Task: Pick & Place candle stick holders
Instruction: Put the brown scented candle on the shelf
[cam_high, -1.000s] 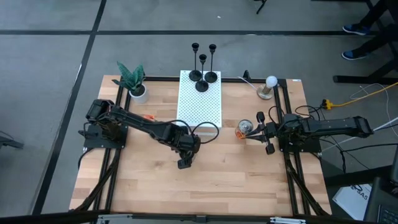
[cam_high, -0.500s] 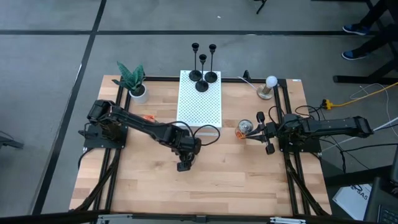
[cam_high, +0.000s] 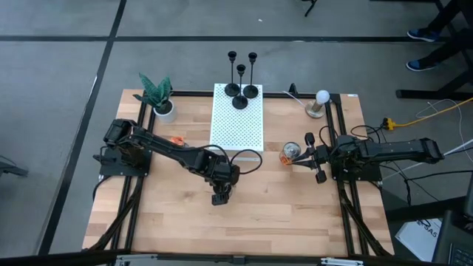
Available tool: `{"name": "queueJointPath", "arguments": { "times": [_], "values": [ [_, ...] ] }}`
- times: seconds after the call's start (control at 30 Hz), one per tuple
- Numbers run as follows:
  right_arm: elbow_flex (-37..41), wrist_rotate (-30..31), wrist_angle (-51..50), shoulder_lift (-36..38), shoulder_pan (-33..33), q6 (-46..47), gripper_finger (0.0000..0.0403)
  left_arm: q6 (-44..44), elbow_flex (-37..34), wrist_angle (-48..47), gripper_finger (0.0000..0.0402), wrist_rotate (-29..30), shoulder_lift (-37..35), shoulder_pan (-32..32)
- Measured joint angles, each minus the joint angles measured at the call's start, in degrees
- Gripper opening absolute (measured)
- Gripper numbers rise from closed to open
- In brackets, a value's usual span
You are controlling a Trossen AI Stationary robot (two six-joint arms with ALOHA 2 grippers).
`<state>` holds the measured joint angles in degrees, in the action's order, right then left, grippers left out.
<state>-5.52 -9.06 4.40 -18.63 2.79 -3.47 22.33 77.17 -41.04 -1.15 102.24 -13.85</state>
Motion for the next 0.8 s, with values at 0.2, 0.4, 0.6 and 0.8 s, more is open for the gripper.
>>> {"name": "queueJointPath", "arguments": {
  "times": [0.2,0.4,0.6,0.8],
  "values": [
    [-0.02,0.0,0.0,0.01,0.0,-0.02,0.0039,0.4,0.0,1.01,0.04,0.0,0.0,0.0],
    [-0.02,0.0,0.0,0.01,0.0,-0.02,0.0039,1.09,0.0,1.57,0.04,0.11,0.0,0.0],
    [-0.02,0.0,0.0,0.02,0.01,-0.01,0.0039,1.07,0.0,2.49,0.04,0.07,0.0,0.0],
    [-0.01,-0.01,0.0,0.01,0.0,-0.02,0.0039,1.27,0.0,2.54,0.04,0.07,0.0,0.0]
  ]
}}
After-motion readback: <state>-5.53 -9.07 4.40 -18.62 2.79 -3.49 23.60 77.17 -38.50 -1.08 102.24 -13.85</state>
